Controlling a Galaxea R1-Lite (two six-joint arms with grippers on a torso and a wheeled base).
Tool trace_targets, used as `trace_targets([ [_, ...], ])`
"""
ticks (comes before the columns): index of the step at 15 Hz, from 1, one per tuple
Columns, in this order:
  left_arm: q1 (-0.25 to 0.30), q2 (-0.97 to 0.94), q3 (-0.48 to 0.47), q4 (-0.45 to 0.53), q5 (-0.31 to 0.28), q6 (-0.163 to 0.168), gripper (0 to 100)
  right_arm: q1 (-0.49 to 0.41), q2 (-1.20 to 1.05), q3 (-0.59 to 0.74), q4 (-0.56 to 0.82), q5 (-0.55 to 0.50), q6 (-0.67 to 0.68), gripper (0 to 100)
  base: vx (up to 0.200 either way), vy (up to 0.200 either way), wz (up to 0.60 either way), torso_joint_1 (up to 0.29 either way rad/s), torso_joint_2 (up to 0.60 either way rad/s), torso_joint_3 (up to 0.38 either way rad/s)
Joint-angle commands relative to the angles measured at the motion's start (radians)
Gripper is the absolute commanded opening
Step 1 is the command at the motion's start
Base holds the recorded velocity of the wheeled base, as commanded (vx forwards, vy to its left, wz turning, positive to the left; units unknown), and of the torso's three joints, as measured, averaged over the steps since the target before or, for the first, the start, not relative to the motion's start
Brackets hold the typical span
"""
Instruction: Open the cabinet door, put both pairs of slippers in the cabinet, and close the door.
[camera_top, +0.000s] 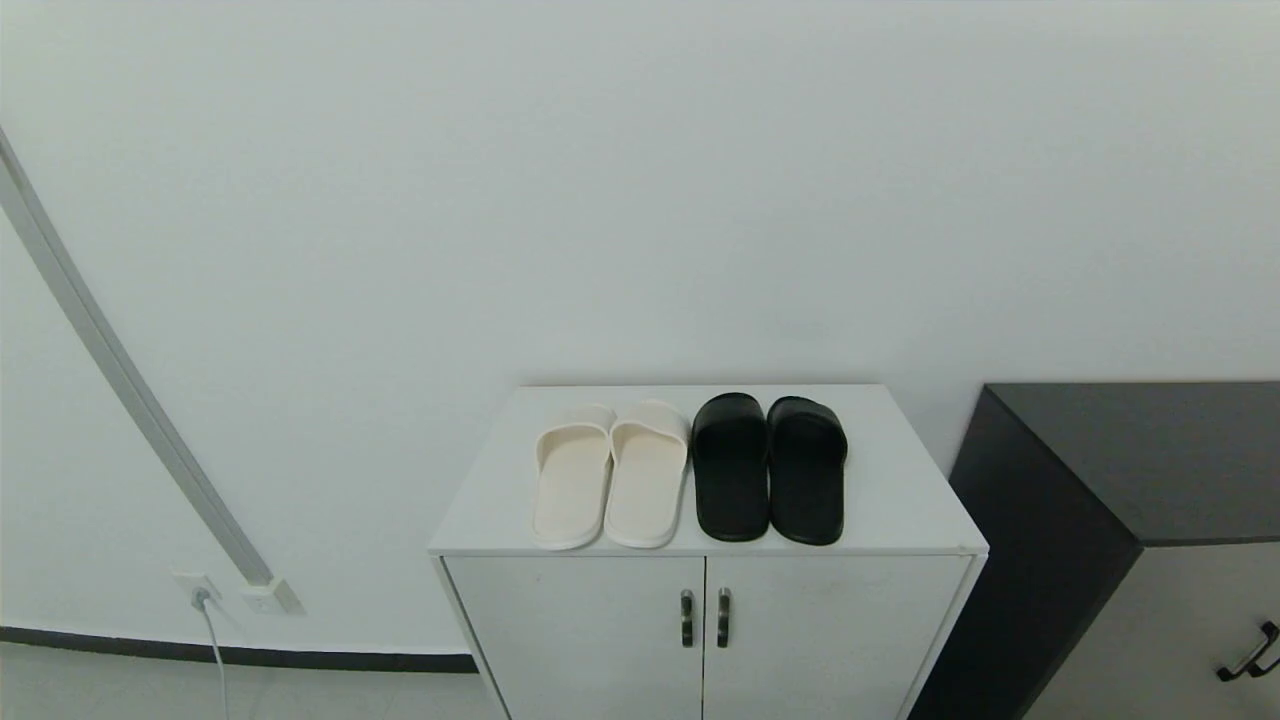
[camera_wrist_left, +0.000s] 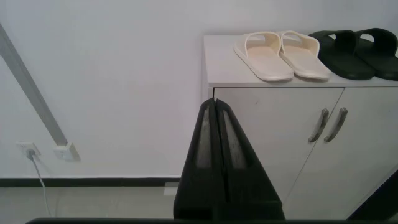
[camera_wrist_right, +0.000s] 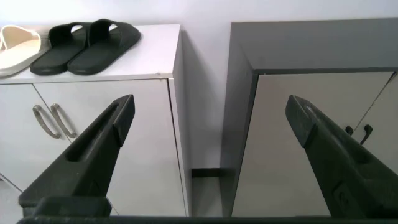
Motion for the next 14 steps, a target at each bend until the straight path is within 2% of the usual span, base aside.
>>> trace_targets([
  [1, 0.001, 0.002, 0.0, 0.0, 0.0, 0.0, 0, 0.0, 0.001, 0.0, 0.0, 0.001, 0.0, 100, 0.0, 0.0, 0.0, 0.0, 0.0, 0.0],
  [9, 0.001, 0.002, 0.0, 0.0, 0.0, 0.0, 0, 0.0, 0.001, -0.003, -0.001, -0.001, -0.017, 100, 0.0, 0.0, 0.0, 0.0, 0.0, 0.0],
  [10, 0.001, 0.0, 0.0, 0.0, 0.0, 0.003, 0, 0.002, 0.014, -0.026, -0.004, -0.002, -0.011, 100, 0.0, 0.0, 0.0, 0.0, 0.0, 0.0],
  [12, 0.001, 0.002, 0.0, 0.001, -0.001, 0.005, 0, 0.006, 0.156, -0.232, 0.013, -0.002, 0.107, 100, 0.0, 0.0, 0.0, 0.0, 0.0, 0.0],
  [14, 0.001, 0.0, 0.0, 0.0, 0.0, -0.002, 0, 0.013, 0.245, -0.163, 0.06, 0.036, 0.037, 100, 0.0, 0.0, 0.0, 0.0, 0.0, 0.0],
])
